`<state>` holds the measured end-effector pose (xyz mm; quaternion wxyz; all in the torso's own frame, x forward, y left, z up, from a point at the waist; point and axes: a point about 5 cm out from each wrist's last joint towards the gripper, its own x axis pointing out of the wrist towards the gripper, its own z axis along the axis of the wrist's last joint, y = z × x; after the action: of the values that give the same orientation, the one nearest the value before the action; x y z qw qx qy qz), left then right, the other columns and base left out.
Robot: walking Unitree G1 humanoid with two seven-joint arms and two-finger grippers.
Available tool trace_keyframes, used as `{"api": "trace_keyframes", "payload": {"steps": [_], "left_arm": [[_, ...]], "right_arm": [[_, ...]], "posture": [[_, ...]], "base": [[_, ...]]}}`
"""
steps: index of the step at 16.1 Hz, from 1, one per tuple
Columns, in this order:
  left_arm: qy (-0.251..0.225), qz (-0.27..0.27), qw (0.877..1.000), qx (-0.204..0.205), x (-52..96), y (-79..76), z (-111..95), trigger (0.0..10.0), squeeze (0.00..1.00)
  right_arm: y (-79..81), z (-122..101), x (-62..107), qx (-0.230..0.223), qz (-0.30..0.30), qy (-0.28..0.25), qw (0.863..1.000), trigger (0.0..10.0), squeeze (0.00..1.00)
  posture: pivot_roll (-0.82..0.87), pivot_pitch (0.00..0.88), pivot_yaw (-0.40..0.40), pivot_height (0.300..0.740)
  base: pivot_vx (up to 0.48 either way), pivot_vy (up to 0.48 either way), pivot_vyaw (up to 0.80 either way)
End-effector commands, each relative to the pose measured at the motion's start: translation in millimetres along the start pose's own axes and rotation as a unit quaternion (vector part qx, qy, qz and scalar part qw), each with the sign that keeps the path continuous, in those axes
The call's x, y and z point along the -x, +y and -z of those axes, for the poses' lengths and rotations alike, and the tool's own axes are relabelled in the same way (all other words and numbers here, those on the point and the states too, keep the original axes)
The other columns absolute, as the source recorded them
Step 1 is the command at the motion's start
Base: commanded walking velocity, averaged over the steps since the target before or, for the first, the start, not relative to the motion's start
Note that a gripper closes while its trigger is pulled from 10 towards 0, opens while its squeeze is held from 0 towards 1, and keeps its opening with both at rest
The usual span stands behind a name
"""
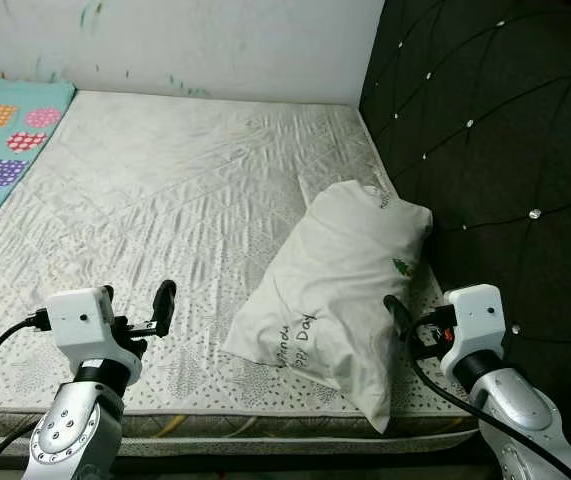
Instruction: Clean up the room
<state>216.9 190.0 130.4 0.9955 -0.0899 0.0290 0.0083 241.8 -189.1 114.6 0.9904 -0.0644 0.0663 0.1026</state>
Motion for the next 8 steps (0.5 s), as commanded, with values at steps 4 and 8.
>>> {"api": "trace_keyframes", "payload": {"steps": [4, 8], "left_arm": [[0.004, 0.008, 1.0, -0.003, 1.1, -2.0, -2.2, 10.0, 0.0], [-0.013, -0.004, 1.0, -0.008, -2.7, -3.3, -9.9, 10.0, 0.0]], "right_arm": [[-1.5, -2.4, 2.2, 0.003, 0.003, -0.001, 1.0, 10.0, 0.0], [-2.5, -2.6, 1.3, 0.005, 0.004, -0.001, 1.0, 10.0, 0.0]], "posture": [[-0.04, 0.094, -0.048, 0.701], [-0.05, 0.094, -0.051, 0.687]], "base": [[0.0, 0.0, 0.0], [0.0, 0.0, 0.0]]}}
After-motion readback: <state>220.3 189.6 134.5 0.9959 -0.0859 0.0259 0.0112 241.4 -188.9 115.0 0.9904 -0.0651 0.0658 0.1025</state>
